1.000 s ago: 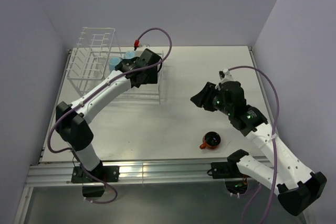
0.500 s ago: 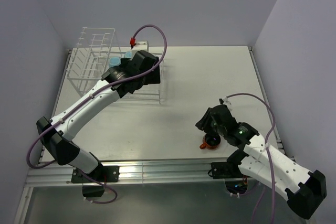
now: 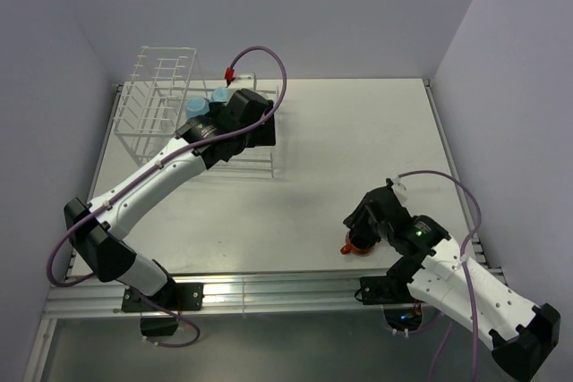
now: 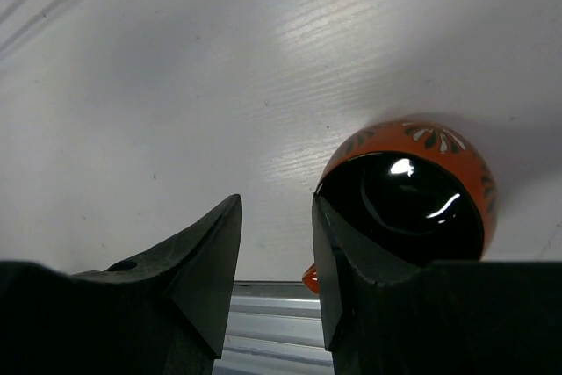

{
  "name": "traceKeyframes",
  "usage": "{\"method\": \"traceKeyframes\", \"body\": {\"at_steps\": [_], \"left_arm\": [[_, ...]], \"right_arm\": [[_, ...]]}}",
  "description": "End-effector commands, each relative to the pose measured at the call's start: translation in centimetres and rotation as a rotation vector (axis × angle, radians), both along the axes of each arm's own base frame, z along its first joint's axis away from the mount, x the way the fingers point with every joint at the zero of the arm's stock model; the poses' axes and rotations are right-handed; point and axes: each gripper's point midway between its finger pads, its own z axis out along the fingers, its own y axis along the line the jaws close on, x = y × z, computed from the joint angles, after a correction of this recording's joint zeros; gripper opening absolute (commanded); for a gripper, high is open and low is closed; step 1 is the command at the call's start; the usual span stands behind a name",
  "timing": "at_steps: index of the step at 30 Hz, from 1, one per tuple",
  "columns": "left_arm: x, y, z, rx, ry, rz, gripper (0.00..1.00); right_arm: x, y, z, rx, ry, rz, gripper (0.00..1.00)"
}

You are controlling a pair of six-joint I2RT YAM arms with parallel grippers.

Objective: Load the cups into the dish rack

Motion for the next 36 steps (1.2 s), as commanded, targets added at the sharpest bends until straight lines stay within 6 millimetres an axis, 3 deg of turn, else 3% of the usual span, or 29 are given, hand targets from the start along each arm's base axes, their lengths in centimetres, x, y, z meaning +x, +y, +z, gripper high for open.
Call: {"method": "traceKeyframes", "body": {"at_steps": [1, 10, 26, 32, 35, 36], "left_arm": [[0.0, -0.9, 0.9, -0.046, -0.028, -0.027, 0.99], [0.1, -1.4, 0.4, -0.042, -0.022, -0.037, 0.99], [-0.2, -1.2, -1.0, -0.029, -0.005, -0.041, 0.99], [-0.5, -1.1, -1.4, -0.034, -0.001, -0.043, 0.99], [-0.7, -1.1, -1.7, -0.037, 0.005, -0.048, 0.99], [-0.6, -1.1, -1.6, -0.042, 0.002, -0.047, 0.99]], "right_arm": [[-1.0, -1.3, -0.4, -0.026, 0.019, -0.040, 0.45], [-2.1, -1.4, -1.9, -0.031, 0.075, -0.021, 0.45], [-0.6, -0.4, -3.5, -0.068, 0.088, -0.005, 0.44], [-0.3, -0.1, -3.9, -0.079, 0.093, 0.012, 0.27], [-0.2, 0.1, -3.8, -0.086, 0.093, 0.030, 0.14], [0.1, 0.2, -3.4, -0.083, 0.082, 0.036, 0.03]]}}
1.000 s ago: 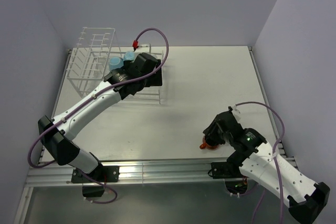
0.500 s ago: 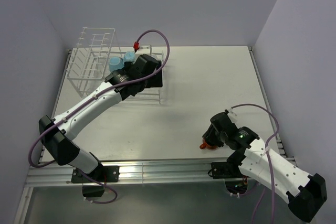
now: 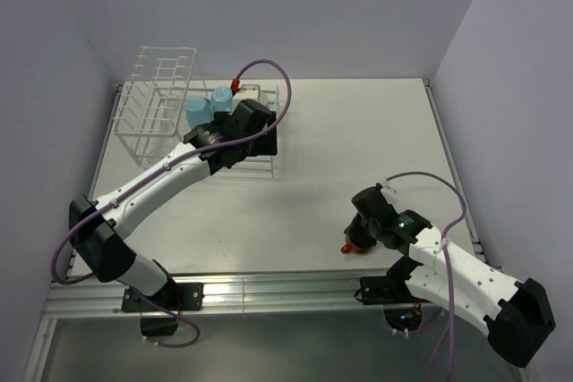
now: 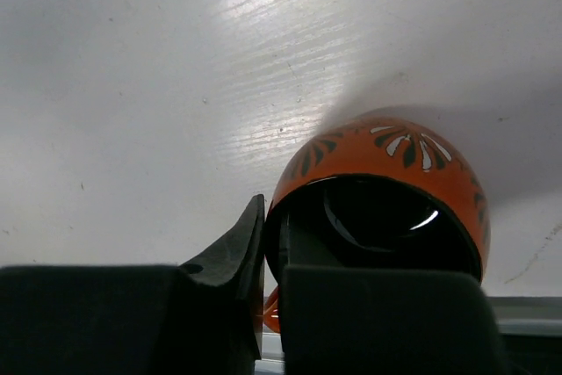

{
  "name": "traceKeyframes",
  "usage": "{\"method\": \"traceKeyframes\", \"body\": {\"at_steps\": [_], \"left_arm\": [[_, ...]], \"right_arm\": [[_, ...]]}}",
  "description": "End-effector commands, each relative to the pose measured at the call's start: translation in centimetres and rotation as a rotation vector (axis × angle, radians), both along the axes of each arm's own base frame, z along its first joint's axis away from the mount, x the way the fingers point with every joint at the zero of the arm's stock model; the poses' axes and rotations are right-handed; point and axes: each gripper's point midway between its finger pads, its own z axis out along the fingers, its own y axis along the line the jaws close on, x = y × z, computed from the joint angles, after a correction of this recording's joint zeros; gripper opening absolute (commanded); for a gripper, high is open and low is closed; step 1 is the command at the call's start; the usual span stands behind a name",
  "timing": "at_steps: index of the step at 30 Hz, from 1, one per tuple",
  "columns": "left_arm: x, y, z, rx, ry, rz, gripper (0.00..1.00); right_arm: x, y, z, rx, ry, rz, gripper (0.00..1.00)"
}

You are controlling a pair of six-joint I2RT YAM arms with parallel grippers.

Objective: Load the cups into the dish rack

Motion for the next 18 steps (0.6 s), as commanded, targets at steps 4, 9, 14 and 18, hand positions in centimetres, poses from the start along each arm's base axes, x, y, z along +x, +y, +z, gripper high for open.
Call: {"method": "traceKeyframes", "body": {"at_steps": [4, 9, 14, 18], "left_arm": [[-0.1, -1.1, 1.2, -0.076, -0.035, -0.034, 0.99], [-0.7, -2.5, 2.0, -0.149, -0.037, -0.103, 0.99], [-1.5, -4.1, 3.6, -0.286, -0.037, -0.212, 0.99], [-2.0, -4.7, 5.0, -0.393, -0.045, -0.285, 0.99]], "right_arm": [[2.3, 1.3, 3.3, 0.000, -0.096, 0.064, 0.00], [4.9, 4.4, 9.7, 0.090, -0.218, 0.153, 0.00], [7.1, 8.3, 17.3, 0.260, -0.407, 0.258, 0.00], [7.5, 10.5, 22.2, 0.367, -0.517, 0.343, 0.00]]}}
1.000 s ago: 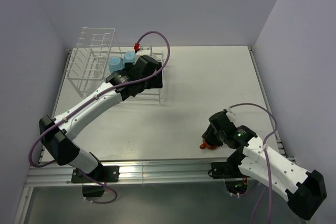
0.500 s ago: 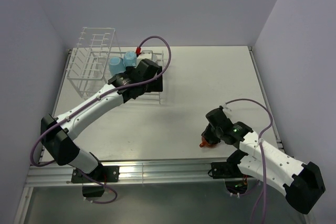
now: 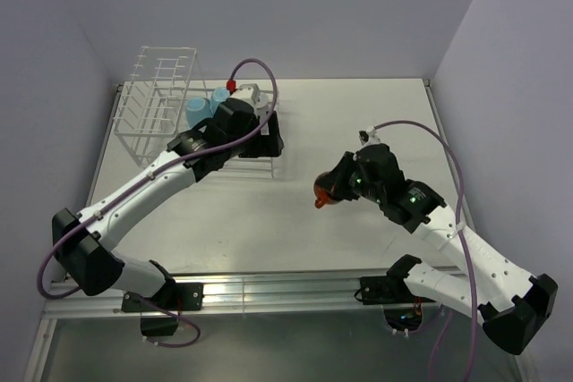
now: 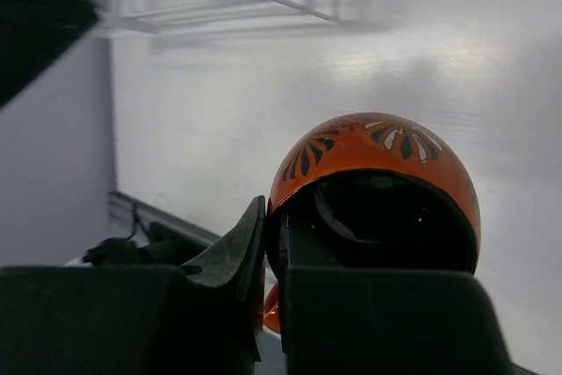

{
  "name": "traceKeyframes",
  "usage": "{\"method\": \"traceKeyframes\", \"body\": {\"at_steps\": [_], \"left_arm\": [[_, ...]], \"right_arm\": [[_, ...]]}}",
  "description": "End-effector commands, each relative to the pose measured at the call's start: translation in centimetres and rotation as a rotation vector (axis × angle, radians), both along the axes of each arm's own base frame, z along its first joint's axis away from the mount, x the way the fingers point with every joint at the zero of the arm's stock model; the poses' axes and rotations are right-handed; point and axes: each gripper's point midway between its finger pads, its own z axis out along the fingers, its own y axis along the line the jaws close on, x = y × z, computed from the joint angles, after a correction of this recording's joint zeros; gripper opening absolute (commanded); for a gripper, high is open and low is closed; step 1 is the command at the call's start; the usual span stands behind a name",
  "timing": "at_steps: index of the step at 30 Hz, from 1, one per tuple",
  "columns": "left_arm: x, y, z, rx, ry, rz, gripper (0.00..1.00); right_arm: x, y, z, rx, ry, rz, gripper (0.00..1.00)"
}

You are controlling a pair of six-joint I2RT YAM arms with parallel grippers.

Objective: Load the cups into the dish rack

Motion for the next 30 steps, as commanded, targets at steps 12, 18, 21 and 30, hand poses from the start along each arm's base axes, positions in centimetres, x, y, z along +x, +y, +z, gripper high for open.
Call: {"method": "traceKeyframes", "body": {"at_steps": [12, 18, 21, 30], "left_arm": [[-3.3, -1.3, 8.5, -0.487, -0.134, -0.315, 0.99], [-4.2, -1.6, 9.3, -0.579, -0.172, -0.399, 0.99], [-4.7, -1.9, 10.5, -0.614, -0.248, -0.454, 0.99], [-6.9, -3.0, 11.8, -0.716, -0.319, -0.617, 0.99]], "right_arm": [[1.6, 5.2, 14.9, 0.527, -0.320, 0.316, 0.00], [2.2, 4.4, 16.8, 0.711, -0.363, 0.352, 0.00], [2.1, 4.8, 17.2, 0.785, -0.332, 0.391, 0.00], [1.8, 5.3, 18.2, 0.920, -0.297, 0.444, 0.00]]}}
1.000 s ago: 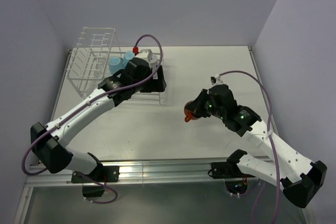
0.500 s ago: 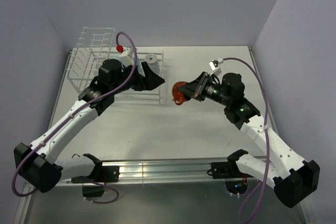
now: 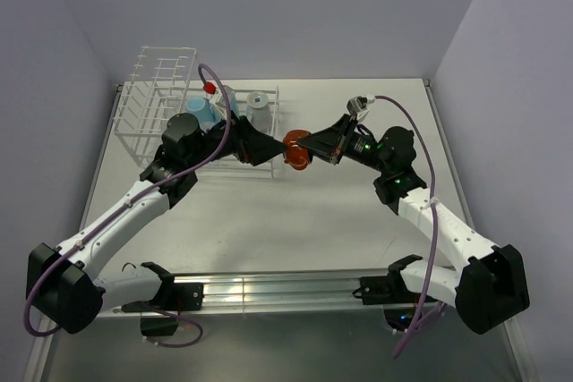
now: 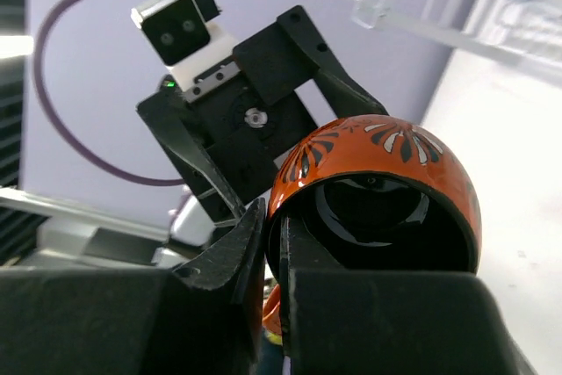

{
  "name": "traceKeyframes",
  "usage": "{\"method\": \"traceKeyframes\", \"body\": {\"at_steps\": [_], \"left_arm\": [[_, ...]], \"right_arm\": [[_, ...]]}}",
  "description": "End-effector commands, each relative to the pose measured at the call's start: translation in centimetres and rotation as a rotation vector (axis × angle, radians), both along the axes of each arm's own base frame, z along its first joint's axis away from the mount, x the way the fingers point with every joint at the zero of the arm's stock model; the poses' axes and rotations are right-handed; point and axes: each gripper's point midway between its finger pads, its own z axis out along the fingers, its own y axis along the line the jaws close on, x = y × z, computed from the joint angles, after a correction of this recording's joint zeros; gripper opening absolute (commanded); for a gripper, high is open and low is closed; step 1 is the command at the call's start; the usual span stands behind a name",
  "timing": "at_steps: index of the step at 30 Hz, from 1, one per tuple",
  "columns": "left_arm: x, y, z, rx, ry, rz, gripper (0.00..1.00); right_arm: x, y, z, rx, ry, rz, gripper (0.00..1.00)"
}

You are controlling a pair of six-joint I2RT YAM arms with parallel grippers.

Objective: Load the cups into the dish rack

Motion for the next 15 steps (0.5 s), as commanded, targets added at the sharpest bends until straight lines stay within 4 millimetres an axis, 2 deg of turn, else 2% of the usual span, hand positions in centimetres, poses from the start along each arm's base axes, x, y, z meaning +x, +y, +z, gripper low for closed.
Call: {"method": "traceKeyframes", "body": {"at_steps": [1, 10, 15], "left_arm": [[-1.39, -0.42, 3.33, -0.097, -0.112, -0.084, 0.99], [-1.37, -1.09, 2.76, -0.113, -0.119, -0.125, 0.99], [-1.50, -1.22, 3.17, -0.131, -0.145, -0.137, 0.99]], "right_arm": [[-1.86, -0.37, 4.68, 0.132, -0.134, 0.065, 0.00], [-2.19, -0.28, 4.99, 0.205, -0.101, 0.120, 0.00], [-2.34, -0.23, 4.69, 0.261, -0.075, 0.164, 0.00]]}}
